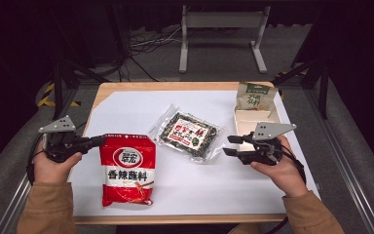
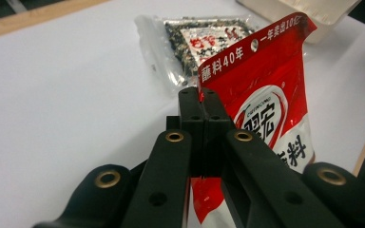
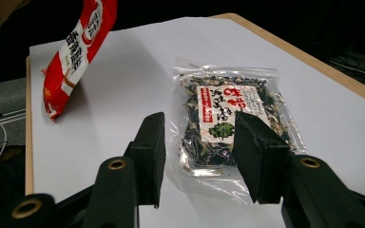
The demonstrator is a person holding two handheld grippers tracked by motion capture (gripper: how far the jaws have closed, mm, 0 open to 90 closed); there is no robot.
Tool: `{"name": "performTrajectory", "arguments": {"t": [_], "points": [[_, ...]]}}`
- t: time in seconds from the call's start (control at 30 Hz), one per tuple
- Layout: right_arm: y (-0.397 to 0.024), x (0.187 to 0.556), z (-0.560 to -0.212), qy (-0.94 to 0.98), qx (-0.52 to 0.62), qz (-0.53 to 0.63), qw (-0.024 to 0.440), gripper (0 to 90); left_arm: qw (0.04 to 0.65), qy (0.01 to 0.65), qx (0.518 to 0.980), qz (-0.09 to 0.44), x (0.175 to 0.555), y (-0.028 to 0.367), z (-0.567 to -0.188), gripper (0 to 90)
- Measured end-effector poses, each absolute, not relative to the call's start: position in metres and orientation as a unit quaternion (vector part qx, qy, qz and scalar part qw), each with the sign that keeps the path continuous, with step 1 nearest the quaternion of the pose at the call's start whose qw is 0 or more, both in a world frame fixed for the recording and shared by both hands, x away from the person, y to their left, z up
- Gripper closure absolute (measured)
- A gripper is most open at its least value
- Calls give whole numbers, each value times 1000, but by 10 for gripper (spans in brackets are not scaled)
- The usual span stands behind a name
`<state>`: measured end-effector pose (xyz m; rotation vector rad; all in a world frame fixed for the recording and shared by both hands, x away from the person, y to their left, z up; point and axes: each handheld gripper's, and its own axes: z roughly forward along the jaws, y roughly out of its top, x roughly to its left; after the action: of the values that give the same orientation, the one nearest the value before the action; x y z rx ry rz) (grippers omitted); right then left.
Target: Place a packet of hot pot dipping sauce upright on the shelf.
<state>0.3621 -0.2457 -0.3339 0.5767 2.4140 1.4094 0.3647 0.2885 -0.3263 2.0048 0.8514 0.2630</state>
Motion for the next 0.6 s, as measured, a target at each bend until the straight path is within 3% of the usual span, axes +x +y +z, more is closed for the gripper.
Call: {"name": "performTrajectory", "arguments": {"t": [0.6], "points": [[-248,364,-335,837,206,487,142,540,497,259,816,140,324,278,-285,900]]}}
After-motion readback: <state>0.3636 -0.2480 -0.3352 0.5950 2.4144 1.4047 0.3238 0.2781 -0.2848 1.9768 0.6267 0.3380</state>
